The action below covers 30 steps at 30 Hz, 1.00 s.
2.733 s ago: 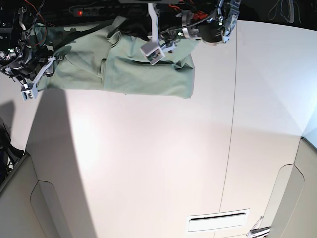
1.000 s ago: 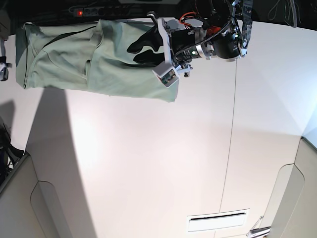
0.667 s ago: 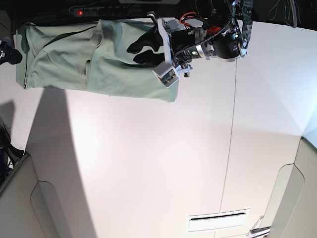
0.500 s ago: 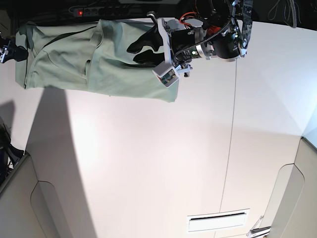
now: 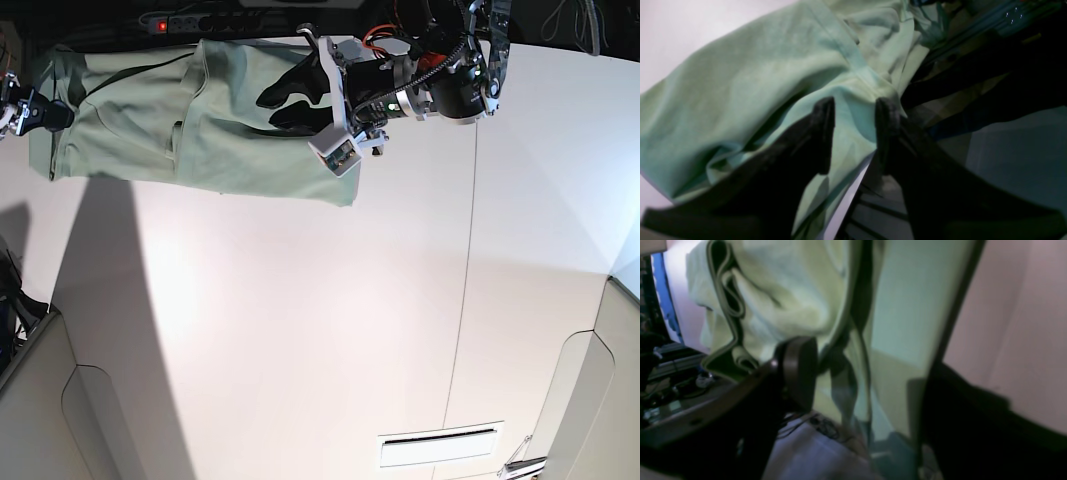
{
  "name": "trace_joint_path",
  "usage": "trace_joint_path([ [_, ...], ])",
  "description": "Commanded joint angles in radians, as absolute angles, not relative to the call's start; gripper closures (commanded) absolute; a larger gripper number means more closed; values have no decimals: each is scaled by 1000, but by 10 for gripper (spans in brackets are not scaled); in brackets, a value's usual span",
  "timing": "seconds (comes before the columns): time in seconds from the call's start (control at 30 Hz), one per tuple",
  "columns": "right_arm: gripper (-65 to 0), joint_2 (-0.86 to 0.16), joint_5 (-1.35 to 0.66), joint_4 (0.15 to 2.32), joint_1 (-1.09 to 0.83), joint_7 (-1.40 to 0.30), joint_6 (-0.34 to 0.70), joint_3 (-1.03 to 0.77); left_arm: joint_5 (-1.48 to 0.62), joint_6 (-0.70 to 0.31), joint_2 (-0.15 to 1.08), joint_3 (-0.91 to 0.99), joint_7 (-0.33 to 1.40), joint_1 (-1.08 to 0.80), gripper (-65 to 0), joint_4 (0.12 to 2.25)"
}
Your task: Fold the T-shirt properly
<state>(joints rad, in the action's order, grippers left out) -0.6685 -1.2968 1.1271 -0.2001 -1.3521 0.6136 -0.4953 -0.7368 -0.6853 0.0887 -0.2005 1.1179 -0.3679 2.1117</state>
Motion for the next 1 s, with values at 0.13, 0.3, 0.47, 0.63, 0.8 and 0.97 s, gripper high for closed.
trace_joint_path([
  [0.13,-360,-689,-1344,1137,-155,-1348,617,-504,-757,-693,86,-200,1096,-363,-230,2130],
  [0.3,-307,-646,-1343,1137,-150,-1348,617,-503,-757,-693,86,-200,1097,-363,-230,2129],
  [0.47,-36,-603,-1311,1137,-150,-1348,613,-504,-757,-693,86,-200,1097,-363,-230,2129],
  [0.63,0,-598,-1271,1137,-150,-1348,606,-504,-757,-692,86,-192,1100,-363,-230,2129],
  [0.8,0,-602,-1272,1158,-150,-1349,606,-508,-757,-692,86,-85,1116,-366,-230,2130],
  [0.97,0,-601,-1296,1259,-150,-1388,605,-525,-754,-692,86,91,1130,-373,-145,2129],
])
